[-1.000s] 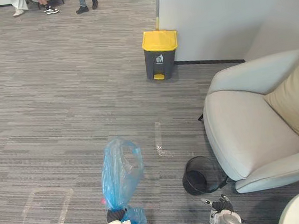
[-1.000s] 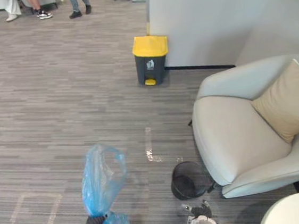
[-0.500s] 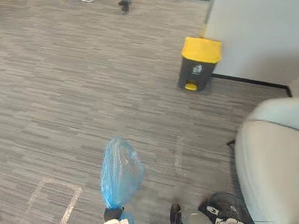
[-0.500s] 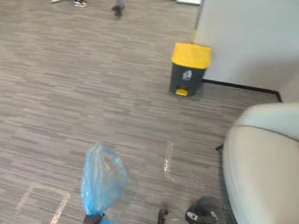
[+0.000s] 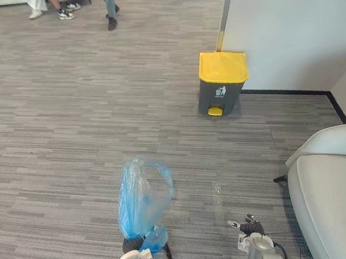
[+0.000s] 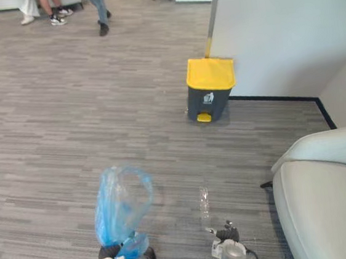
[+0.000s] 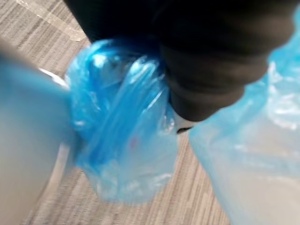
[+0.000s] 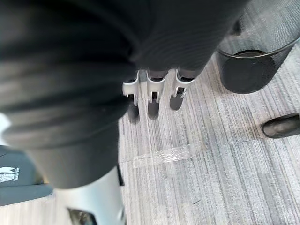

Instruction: Gather rubbish on tea table into small bin, then transfer packed bag to large trash can.

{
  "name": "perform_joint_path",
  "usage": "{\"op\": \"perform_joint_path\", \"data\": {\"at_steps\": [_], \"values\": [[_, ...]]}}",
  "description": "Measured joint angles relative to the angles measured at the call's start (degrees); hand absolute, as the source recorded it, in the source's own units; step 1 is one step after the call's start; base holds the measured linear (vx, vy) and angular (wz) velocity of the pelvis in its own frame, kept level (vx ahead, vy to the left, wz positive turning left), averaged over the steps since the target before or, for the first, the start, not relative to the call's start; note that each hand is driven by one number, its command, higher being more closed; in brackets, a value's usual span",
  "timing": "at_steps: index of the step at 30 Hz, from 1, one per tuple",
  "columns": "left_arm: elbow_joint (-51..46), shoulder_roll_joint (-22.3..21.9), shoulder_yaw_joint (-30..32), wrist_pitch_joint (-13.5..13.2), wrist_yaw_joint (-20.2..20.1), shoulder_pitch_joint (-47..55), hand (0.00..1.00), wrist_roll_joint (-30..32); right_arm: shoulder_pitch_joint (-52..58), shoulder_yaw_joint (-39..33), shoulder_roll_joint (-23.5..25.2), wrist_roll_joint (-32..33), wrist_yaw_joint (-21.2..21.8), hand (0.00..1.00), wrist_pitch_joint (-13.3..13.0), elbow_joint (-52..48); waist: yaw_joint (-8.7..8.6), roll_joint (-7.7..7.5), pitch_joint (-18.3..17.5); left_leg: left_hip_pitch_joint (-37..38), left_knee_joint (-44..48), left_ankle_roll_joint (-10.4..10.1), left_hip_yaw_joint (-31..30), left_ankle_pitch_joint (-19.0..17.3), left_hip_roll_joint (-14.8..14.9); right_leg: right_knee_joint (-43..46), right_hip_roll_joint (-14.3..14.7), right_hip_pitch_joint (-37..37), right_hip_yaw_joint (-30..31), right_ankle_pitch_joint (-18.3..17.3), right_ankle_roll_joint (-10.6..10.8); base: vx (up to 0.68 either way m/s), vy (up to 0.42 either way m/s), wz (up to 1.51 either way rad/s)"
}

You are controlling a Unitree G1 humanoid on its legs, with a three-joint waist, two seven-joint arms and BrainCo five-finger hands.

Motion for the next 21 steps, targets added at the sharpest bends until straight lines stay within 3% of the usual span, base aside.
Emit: {"op": "perform_joint_path", "data": {"at_steps": [2, 3, 5, 7, 9, 10, 11, 12, 14, 16, 17, 19, 21], "values": [[0.06, 0.49, -0.65, 0.09, 0.03, 0.24, 1.0, -0.01, 0.26, 1.07, -0.17, 0.0, 0.15, 0.0, -0.14, -0.3, -0.1, 0.34, 0.31, 5.02, -2.21, 0.3, 2.82, -1.6, -0.16, 16.12, -0.63, -7.18, 1.18, 2.7, 2.37, 0.28, 0.156, -0.71], [0.26, 0.74, -1.2, 0.14, 0.06, 0.18, 1.0, -0.01, 0.48, 1.2, -0.21, 0.0, 0.18, 0.0, -0.22, -0.31, -0.47, 0.43, 0.56, 6.84, -3.06, 0.29, 3.36, -2.09, -0.29, 21.38, -0.7, -9.61, 0.68, 2.55, 2.21, 0.27, 0.083, -0.42], [0.75, 0.72, -1.93, 0.26, 0.13, 0.07, 1.0, -0.02, 2.13, 1.19, -0.38, -0.15, 0.29, 0.0, -0.19, -0.22, -0.68, 0.85, 1.06, 12.68, -6.35, -0.39, 4.84, -3.94, -0.51, 28.34, -1.1, -15.96, -5.57, -0.17, -0.55, 0.34, 0.045, -0.35], [1.45, 0.77, -2.06, 0.28, 0.21, -0.24, 1.0, -0.03, 2.36, 0.91, -0.46, -0.87, 0.36, 0.0, -0.2, -0.46, -1.25, 0.61, 0.96, 16.75, -8.92, -0.76, 6.02, -4.72, -0.51, 24.95, -0.94, -19.81, -12.23, -2.47, -2.32, 0.37, -0.02, -0.16], [1.94, 0.65, -2.1, 0.27, 0.15, -0.58, 1.0, -0.02, 1.9, 0.15, -0.46, -1.07, 0.42, 0.0, -0.37, -0.35, -2.01, 0.53, 0.95, 20.09, -11.29, -1.61, 6.71, -5.07, -0.25, 15.61, 0.97, -22.15, -16.08, -2.15, -3.07, 0.38, -0.089, 0.05], [2.13, 0.86, -2.17, 0.16, 0.0, -0.57, 1.0, -0.03, 1.91, -0.18, -0.45, -1.1, 0.42, 0.0, -0.66, -0.21, -2.46, 0.21, 0.68, 21.37, -12.66, -2.6, 6.3, -5.64, -0.67, 7.29, 2.78, -22.3, -16.31, 0.83, -3.5, 0.56, -0.147, 0.25], [2.68, 1.35, -2.16, 0.1, -0.11, -0.61, 1.0, -0.02, 2.09, -0.42, -0.45, -0.98, 0.45, 0.0, -0.7, 0.36, -2.93, -0.7, 0.7, 23.26, -13.71, -2.95, 4.63, -5.81, -1.88, 2.21, 3.27, -21.96, -15.06, 7.06, -7.23, 0.52, -0.123, 0.22], [4.14, 0.68, -2.11, 0.32, -0.07, -0.9, 1.0, -0.02, 1.53, -1.17, -1.59, -1.16, 0.44, 0.0, -0.63, 1.05, -3.25, 1.41, 0.47, 24.85, -14.33, -3.77, 2.13, -5.58, -0.62, 3.56, 4.72, -20.99, -15.49, 5.46, -8.32, 0.56, -0.115, 0.04], [3.94, 0.29, -2.84, 0.29, -0.11, -0.64, 1.0, 0.09, 0.48, -1.64, -2.15, -1.14, 0.37, 0.0, -0.7, 1.58, -3.17, 3.13, 0.1, 23.03, -8.94, -4.5, -1.17, -4.63, 1.11, 3.5, 5.72, -19.92, -16.03, 2.28, -8.77, 0.57, -0.166, -0.08], [3.4, 0.38, -3.94, 0.31, -0.16, -1.36, 1.0, 0.18, 0.64, -1.43, -1.89, -1.1, 0.37, 0.0, -0.51, 1.98, -3.33, 3.77, 0.18, 17.68, 4.46, -5.29, -4.36, -2.66, 3.2, 1.8, 6.79, -16.7, -16.88, 0.43, -8.85, 0.48, -0.181, 0.16], [2.14, 0.44, -4.73, 0.39, -0.24, -1.55, 1.0, 0.17, 0.79, -0.93, -1.7, -1.05, 0.36, 0.0, -0.39, 1.98, -3.25, 3.56, 0.61, 11.9, 18.38, -6.18, -7.02, 2.64, 4.91, -1.02, 7.33, -12.5, -17.11, -0.04, -8.99, 0.44, -0.106, 0.05], [0.2, 0.48, -4.97, 0.39, -0.27, -0.69, 1.0, 0.18, 0.82, 0.29, -1.43, -1.02, 0.3, 0.0, -0.39, 2.0, -2.25, 3.36, 1.24, 5.87, 33.0, -5.69, -7.39, 2.08, 6.87, -4.69, 8.46, -6.43, -15.86, -1.07, -9.67, 0.4, -0.039, -0.3], [-1.16, 0.52, -5.07, 0.41, -0.27, 0.04, 1.0, 0.12, 0.59, 1.98, -1.31, -0.99, 0.29, 0.0, -0.33, 2.03, -1.33, 2.72, 1.52, -0.78, 36.05, -3.33, -6.51, -0.84, 7.06, -7.99, 8.68, -1.26, -14.11, -2.27, -9.39, 0.37, 0.04, -0.47]]}}
